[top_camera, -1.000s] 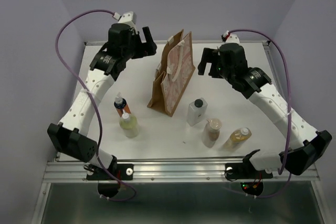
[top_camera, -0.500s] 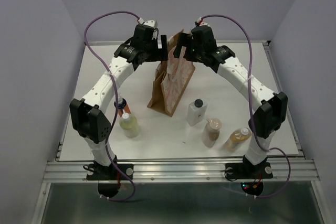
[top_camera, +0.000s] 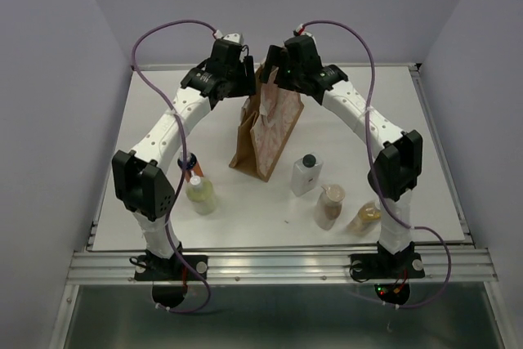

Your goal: Place the personal care products into the canvas bag

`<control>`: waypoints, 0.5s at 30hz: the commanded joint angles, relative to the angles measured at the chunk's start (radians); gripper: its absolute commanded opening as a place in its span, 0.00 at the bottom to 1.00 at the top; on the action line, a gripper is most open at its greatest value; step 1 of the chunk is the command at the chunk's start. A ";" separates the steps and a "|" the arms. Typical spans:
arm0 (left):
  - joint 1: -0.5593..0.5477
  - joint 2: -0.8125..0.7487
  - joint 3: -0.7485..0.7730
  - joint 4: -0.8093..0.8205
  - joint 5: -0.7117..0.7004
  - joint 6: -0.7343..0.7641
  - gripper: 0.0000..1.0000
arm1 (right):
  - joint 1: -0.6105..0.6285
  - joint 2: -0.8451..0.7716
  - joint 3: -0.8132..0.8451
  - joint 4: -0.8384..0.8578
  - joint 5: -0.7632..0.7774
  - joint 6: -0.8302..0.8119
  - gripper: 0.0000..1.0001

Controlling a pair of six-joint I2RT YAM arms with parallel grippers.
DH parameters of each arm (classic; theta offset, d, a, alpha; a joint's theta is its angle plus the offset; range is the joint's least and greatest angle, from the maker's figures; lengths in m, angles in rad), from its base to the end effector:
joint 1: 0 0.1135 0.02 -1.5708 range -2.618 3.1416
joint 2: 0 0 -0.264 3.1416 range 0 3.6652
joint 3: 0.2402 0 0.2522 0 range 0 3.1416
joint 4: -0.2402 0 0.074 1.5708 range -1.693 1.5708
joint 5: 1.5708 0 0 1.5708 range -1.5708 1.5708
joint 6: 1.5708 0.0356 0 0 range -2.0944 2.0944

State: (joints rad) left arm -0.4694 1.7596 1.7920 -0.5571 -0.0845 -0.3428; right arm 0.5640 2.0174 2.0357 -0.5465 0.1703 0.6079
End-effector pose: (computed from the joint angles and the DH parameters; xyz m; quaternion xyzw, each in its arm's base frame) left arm 0.3645 -0.1815 0.3859 0.0337 0.8651 -0.1635 0.4729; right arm 0.4022 0.2473 0.3611 0.0613 0.8629 0.2129 0.4542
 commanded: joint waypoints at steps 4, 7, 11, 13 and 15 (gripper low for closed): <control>0.003 0.044 0.044 0.029 -0.026 0.010 0.64 | 0.017 0.020 0.029 -0.009 0.017 -0.028 0.94; 0.002 0.064 0.056 0.036 -0.026 0.010 0.59 | 0.027 0.012 0.005 -0.064 0.063 -0.062 0.79; 0.002 0.104 0.092 0.027 -0.075 0.011 0.31 | 0.027 -0.041 -0.073 -0.107 0.089 -0.098 0.50; 0.005 0.115 0.113 0.010 -0.128 -0.001 0.00 | 0.027 -0.072 -0.106 -0.112 0.124 -0.115 0.38; 0.024 0.123 0.150 -0.029 -0.213 -0.036 0.00 | 0.027 -0.117 -0.146 -0.118 0.150 -0.132 0.01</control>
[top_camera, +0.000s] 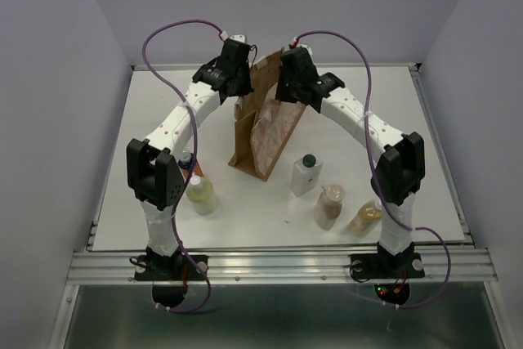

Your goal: Place the personal care products into the canvas bag

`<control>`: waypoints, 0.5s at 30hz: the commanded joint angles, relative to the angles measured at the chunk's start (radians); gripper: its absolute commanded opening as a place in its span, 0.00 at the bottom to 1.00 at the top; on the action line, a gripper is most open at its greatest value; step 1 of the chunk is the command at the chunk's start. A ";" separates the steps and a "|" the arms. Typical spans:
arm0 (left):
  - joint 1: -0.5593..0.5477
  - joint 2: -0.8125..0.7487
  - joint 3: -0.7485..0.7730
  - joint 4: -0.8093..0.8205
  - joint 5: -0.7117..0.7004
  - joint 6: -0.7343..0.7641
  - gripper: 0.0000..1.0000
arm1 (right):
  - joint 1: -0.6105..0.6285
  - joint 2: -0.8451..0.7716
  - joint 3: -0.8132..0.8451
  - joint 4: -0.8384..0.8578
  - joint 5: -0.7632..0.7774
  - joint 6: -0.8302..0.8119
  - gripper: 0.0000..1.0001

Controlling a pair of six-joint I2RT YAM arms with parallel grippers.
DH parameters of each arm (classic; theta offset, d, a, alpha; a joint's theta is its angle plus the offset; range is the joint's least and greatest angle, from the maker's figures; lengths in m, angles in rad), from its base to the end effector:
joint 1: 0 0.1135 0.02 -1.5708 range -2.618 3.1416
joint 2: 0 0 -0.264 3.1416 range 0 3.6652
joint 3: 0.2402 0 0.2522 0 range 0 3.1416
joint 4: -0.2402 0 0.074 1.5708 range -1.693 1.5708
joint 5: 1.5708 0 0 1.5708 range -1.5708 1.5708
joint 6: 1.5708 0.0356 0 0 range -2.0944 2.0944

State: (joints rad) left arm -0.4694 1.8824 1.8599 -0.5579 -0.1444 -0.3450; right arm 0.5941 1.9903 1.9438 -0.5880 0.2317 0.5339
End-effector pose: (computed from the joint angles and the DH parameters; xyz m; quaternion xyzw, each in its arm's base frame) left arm 0.3934 -0.1938 0.3594 0.0203 0.8780 -0.1294 0.4604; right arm 0.3878 0.2521 0.3388 0.0255 0.8876 0.1524 0.4339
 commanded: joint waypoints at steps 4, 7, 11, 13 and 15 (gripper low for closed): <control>0.060 -0.031 0.105 -0.059 -0.242 -0.045 0.00 | -0.004 -0.178 -0.126 -0.111 0.157 -0.100 0.01; 0.103 -0.069 0.088 -0.051 -0.250 -0.043 0.00 | -0.004 -0.257 -0.181 -0.122 0.240 -0.135 0.01; 0.136 -0.089 0.094 -0.080 -0.338 -0.029 0.00 | -0.004 -0.327 -0.216 -0.200 0.356 -0.181 0.01; 0.166 -0.091 0.107 -0.103 -0.371 -0.031 0.00 | -0.004 -0.350 -0.227 -0.237 0.405 -0.184 0.01; 0.196 -0.092 0.119 -0.128 -0.400 -0.038 0.00 | -0.014 -0.392 -0.259 -0.253 0.429 -0.175 0.01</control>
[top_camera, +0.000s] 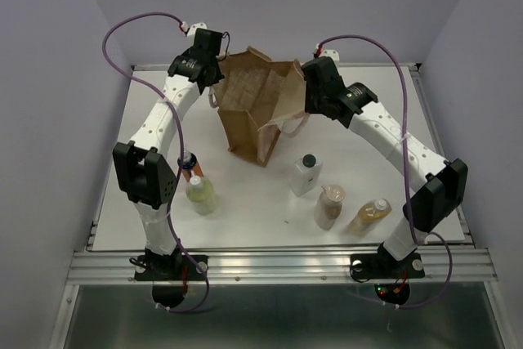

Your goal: Place the personal care products into the canvas bag

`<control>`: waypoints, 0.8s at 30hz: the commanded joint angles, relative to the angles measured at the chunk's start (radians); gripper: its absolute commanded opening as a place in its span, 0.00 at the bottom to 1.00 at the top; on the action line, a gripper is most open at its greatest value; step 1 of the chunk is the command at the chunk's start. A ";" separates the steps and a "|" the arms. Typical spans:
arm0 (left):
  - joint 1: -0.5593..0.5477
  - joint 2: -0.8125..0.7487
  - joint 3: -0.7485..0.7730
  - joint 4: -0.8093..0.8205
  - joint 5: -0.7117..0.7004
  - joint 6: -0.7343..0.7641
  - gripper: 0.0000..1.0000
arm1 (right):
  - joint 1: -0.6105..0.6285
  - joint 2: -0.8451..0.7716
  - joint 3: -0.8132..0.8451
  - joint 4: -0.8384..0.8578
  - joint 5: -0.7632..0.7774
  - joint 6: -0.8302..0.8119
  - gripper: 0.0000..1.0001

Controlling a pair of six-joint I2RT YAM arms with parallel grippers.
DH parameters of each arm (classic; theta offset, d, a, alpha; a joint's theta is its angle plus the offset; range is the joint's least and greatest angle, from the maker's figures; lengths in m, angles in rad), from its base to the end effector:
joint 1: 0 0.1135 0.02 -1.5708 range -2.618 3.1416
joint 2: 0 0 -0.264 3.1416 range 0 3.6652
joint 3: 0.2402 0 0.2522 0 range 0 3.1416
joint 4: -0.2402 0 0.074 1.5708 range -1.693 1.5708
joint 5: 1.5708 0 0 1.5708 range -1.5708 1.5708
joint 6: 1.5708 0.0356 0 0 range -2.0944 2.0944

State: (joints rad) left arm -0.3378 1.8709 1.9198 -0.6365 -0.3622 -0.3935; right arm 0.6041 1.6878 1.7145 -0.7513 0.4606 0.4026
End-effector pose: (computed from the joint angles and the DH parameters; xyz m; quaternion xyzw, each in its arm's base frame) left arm 0.4090 -0.1303 0.3781 -0.1091 0.8645 -0.0177 0.4904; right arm 0.3163 0.1991 0.3720 0.0040 0.8927 0.0105 0.4506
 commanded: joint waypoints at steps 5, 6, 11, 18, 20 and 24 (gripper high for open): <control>0.152 -0.096 0.088 -0.092 -0.250 0.008 0.00 | -0.036 -0.154 -0.073 -0.121 0.176 -0.036 0.01; 0.158 -0.096 0.097 -0.100 -0.259 0.010 0.00 | -0.036 -0.163 -0.076 -0.129 0.171 -0.033 0.01; 0.180 -0.084 0.159 -0.167 -0.346 0.005 0.00 | -0.036 -0.192 -0.084 -0.141 0.150 -0.036 0.01; 0.152 -0.153 0.063 -0.086 -0.083 0.036 0.00 | -0.036 -0.166 -0.075 -0.094 -0.103 -0.058 0.01; 0.134 -0.183 -0.007 -0.037 -0.009 0.047 0.00 | -0.036 -0.148 -0.076 -0.079 -0.202 -0.070 0.01; 0.073 -0.223 -0.157 0.049 0.092 0.056 0.00 | -0.026 -0.096 -0.049 -0.066 -0.224 -0.071 0.01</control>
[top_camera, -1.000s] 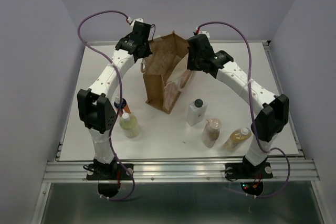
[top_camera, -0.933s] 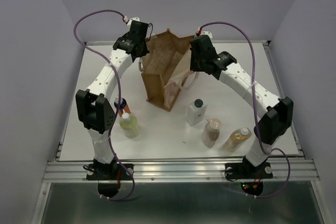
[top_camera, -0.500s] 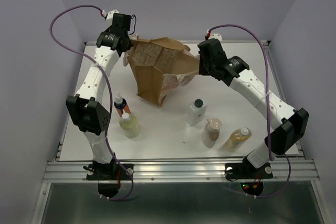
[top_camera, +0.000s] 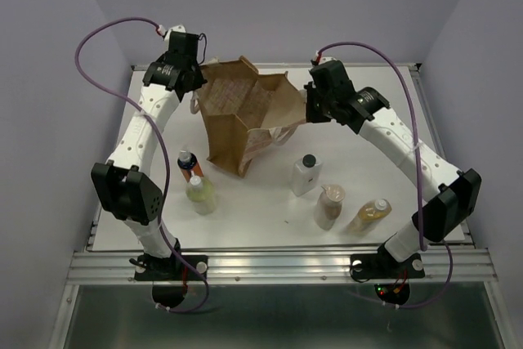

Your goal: Place the personal care products into the canvas bag

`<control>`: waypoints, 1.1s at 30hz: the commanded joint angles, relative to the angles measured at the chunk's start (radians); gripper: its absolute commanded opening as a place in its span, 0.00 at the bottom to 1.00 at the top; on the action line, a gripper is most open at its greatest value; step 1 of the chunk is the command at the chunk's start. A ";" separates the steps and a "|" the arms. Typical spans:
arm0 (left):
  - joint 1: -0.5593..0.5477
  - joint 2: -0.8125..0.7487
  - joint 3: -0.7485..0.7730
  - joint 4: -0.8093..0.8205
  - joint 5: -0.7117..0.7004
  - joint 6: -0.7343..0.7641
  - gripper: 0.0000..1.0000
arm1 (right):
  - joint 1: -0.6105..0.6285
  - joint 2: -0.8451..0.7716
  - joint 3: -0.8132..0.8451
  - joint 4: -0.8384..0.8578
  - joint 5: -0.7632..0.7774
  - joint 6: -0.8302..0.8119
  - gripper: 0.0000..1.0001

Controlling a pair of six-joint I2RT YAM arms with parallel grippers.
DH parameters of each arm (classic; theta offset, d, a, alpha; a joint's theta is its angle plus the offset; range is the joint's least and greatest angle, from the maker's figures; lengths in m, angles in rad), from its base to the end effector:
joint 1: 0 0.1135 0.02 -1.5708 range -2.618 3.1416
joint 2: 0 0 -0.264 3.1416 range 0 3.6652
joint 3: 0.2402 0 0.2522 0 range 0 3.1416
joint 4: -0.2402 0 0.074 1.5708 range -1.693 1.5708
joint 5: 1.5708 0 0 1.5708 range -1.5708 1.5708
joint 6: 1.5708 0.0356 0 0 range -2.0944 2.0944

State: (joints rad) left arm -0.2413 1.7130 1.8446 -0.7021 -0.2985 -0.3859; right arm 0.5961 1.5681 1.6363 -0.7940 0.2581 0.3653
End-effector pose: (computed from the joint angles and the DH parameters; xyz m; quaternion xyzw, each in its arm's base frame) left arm 0.3747 -0.0814 0.4081 -0.1338 0.8603 -0.0222 0.4913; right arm 0.2870 0.1837 0.3821 -0.0517 0.9045 0.0839 0.4148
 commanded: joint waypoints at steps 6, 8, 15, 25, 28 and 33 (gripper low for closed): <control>-0.056 -0.052 -0.165 0.136 0.090 0.021 0.17 | -0.009 0.061 0.040 0.013 -0.007 -0.032 0.19; -0.067 -0.043 -0.160 0.142 0.110 0.016 0.28 | -0.009 0.084 0.060 0.018 -0.008 -0.040 0.29; -0.118 -0.030 -0.121 0.145 0.121 0.048 0.49 | -0.009 0.119 0.112 0.021 -0.043 -0.048 0.67; -0.124 -0.108 -0.122 0.159 0.114 0.058 0.96 | -0.009 -0.032 0.071 0.030 -0.137 -0.089 1.00; -0.124 -0.134 -0.153 0.173 0.107 0.058 0.99 | -0.009 -0.123 0.013 0.001 -0.109 -0.075 1.00; -0.125 -0.174 -0.199 0.191 0.105 0.053 0.99 | -0.009 -0.244 -0.038 -0.187 0.027 0.033 1.00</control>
State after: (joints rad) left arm -0.3649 1.6150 1.6726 -0.5575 -0.1822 -0.3412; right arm 0.5949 1.4033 1.6238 -0.8463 0.1936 0.3332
